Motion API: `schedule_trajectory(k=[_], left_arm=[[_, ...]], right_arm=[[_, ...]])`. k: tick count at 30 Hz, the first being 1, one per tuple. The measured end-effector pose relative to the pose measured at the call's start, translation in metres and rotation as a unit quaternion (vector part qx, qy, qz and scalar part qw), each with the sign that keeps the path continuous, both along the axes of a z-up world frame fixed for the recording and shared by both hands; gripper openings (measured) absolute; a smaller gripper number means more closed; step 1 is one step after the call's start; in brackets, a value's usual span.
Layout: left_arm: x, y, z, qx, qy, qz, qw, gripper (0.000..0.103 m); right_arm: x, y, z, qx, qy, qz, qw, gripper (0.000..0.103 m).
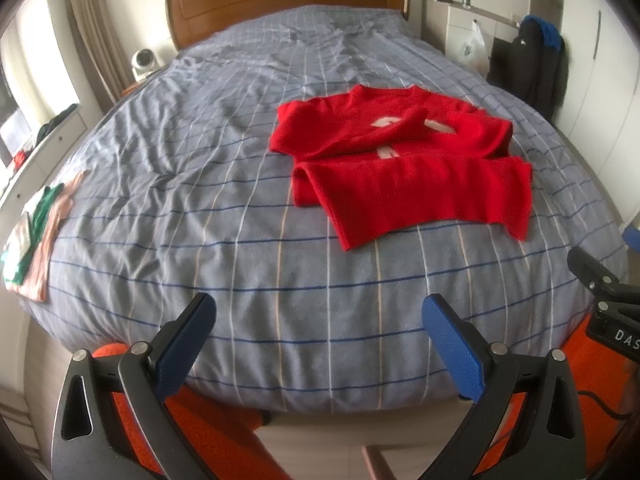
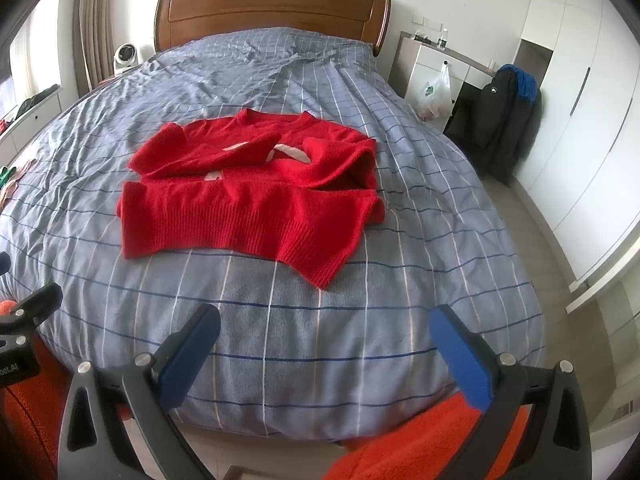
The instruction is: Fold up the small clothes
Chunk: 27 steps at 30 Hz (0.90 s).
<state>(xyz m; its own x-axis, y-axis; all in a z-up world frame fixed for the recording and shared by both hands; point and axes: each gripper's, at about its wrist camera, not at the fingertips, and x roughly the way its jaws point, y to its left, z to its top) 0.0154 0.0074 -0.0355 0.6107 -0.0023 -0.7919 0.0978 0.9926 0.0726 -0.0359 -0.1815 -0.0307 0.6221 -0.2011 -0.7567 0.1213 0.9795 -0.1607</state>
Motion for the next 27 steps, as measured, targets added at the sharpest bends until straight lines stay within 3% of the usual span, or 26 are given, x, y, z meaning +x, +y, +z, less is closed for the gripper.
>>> schedule_trajectory(k=[5, 8, 11, 13, 17, 27], left_arm=[[0.008, 0.006, -0.007, -0.002, -0.001, -0.006, 1.0, 0.103], [0.03, 0.03, -0.025, -0.037, 0.042, 0.003, 0.9984, 0.103], [0.04, 0.055, -0.034, -0.077, 0.061, 0.029, 0.9947, 0.102], [0.038, 0.057, -0.033, -0.076, 0.058, 0.038, 0.9947, 0.102], [0.032, 0.042, -0.029, -0.053, 0.047, 0.028, 0.9971, 0.102], [0.025, 0.023, -0.023, -0.033, 0.04, 0.006, 0.9986, 0.102]], right_arm=[[0.0, -0.001, 0.001, 0.002, -0.005, 0.005, 1.0, 0.103], [0.006, -0.02, -0.002, 0.018, -0.027, 0.036, 0.999, 0.103], [0.016, -0.043, -0.004, -0.058, -0.026, -0.007, 0.998, 0.103], [0.016, -0.047, -0.001, -0.09, -0.024, -0.022, 0.995, 0.103], [0.01, -0.045, 0.011, -0.053, -0.018, -0.023, 0.998, 0.103], [0.009, -0.032, 0.018, -0.045, -0.013, -0.004, 0.999, 0.103]])
